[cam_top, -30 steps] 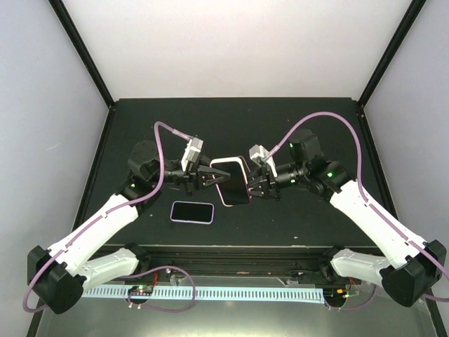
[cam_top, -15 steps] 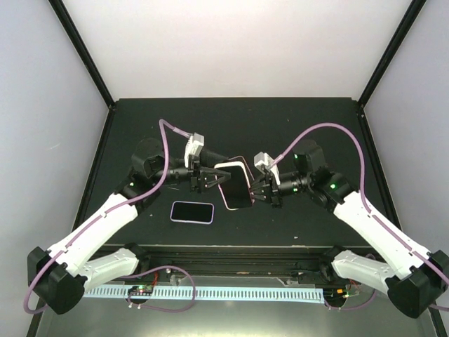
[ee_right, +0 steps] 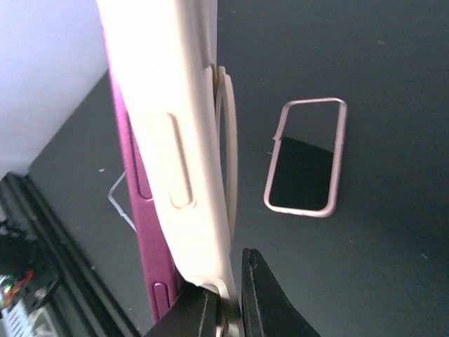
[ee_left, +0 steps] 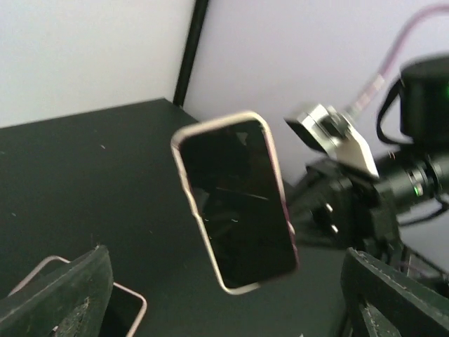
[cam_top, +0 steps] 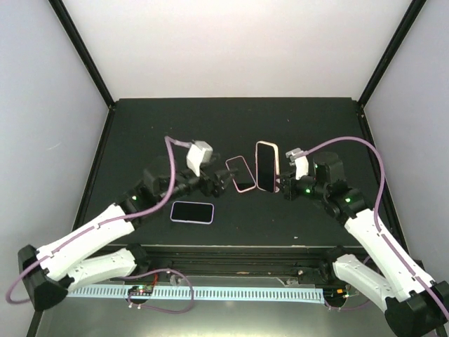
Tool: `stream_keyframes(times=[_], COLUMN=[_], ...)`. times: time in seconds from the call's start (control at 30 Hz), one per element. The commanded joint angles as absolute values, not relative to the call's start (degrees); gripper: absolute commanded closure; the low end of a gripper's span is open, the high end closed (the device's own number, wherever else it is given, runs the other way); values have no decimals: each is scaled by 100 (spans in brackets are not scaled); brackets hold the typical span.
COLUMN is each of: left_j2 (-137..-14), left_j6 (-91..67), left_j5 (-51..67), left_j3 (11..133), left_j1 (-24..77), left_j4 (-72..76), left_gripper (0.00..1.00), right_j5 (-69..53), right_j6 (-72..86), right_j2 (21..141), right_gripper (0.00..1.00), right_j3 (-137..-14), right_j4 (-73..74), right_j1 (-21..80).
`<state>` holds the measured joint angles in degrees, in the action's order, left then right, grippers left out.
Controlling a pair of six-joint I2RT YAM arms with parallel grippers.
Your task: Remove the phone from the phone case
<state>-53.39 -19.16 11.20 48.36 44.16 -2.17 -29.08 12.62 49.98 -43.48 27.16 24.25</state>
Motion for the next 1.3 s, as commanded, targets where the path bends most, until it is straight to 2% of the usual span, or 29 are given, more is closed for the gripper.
stream_keyframes(times=[0.0,0.2,0.43,0.73,1.03,1.17,1.27], left_j2=[-5541,-6300,-7594,-8450,-9091,-9496,-9694], left_j6=[-1741,-1881,-1514,-1618,-1893,-1491,-1538], left_j5=[-1369,-2543,-3452,-3764,-3384,-2832,-2992], left_j3=[4817,4726,5221,5836,5813,6072,6172], left_j1=[5717,7134,7875,7837,7566,7501,7489], left_j4=[-743,-533,-646,-856,-468,-377,-413], left_gripper=[11,14,14,10,8,5,3], right_j5=[-1984,-1907,-1666,-2170,-2673,-3015,-3425], right_j6=[1902,2368,2783,2895,2881,2744,2689], right_j2=[4661,4296,4394,6624,7055,7606,8029], right_gripper=[99,99,99,99,99,99,99], right_j3=[-4386,-3739,-3602,-4353,-4068,-4173,-4276], right_j4=[3034,2660,2639,3224,3024,3052,3039], right_j1=[2343,2323,2145,1390,1389,1389,1389])
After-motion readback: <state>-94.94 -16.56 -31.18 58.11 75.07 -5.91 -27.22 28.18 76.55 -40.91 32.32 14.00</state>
